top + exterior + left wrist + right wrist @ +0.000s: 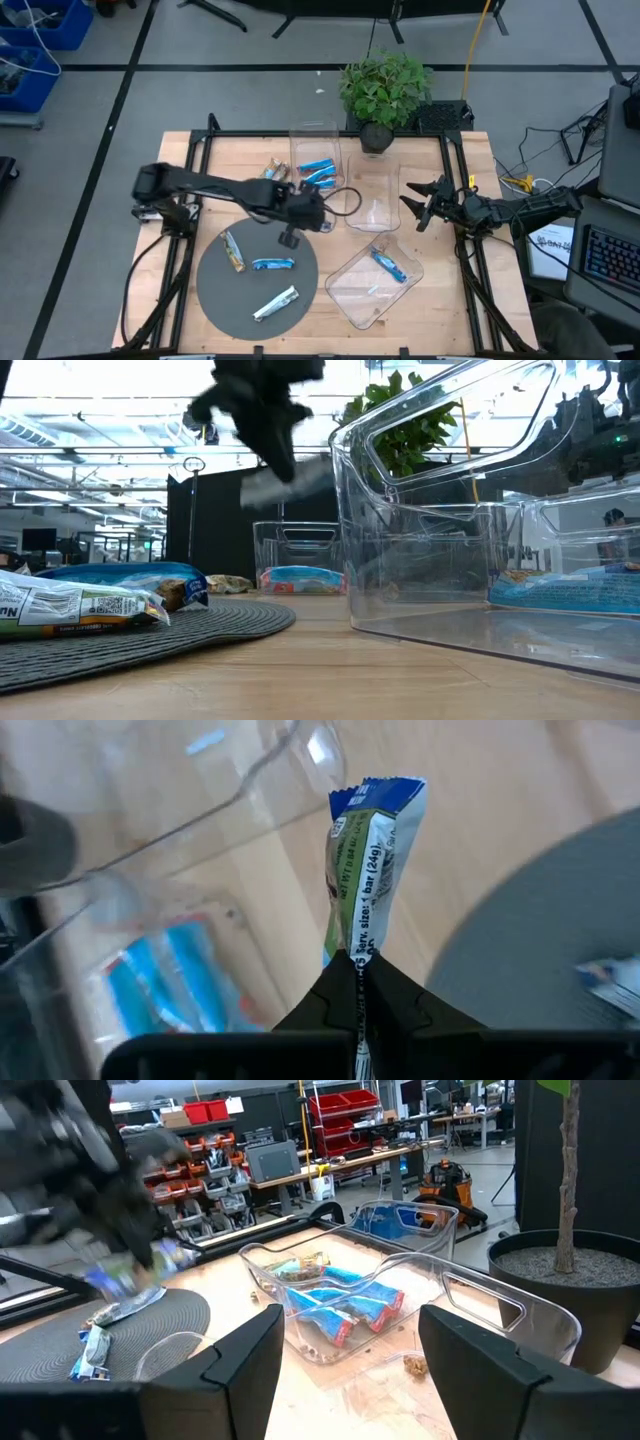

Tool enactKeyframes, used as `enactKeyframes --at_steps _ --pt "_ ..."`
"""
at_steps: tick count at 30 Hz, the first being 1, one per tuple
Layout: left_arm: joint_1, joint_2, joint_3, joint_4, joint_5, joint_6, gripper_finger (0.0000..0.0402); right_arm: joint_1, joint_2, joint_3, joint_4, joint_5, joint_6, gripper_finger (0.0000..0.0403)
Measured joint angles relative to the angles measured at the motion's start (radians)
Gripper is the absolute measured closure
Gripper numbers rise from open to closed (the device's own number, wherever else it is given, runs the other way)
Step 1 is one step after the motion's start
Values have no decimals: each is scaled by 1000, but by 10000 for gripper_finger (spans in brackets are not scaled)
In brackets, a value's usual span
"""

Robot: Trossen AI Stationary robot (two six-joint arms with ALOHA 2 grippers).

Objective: Pick and place Granola Bars by type
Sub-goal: Put the blue granola bar into the bottom transparent bin

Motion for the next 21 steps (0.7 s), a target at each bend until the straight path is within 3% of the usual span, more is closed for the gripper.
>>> enactKeyframes --at_steps 14,21 --pt "-101 -334 0 -200 5 -181 396 0 0 0 0 0 0 179" --pt "-172 -423 1 -286 27 -249 396 0 0 0 0 0 0 179"
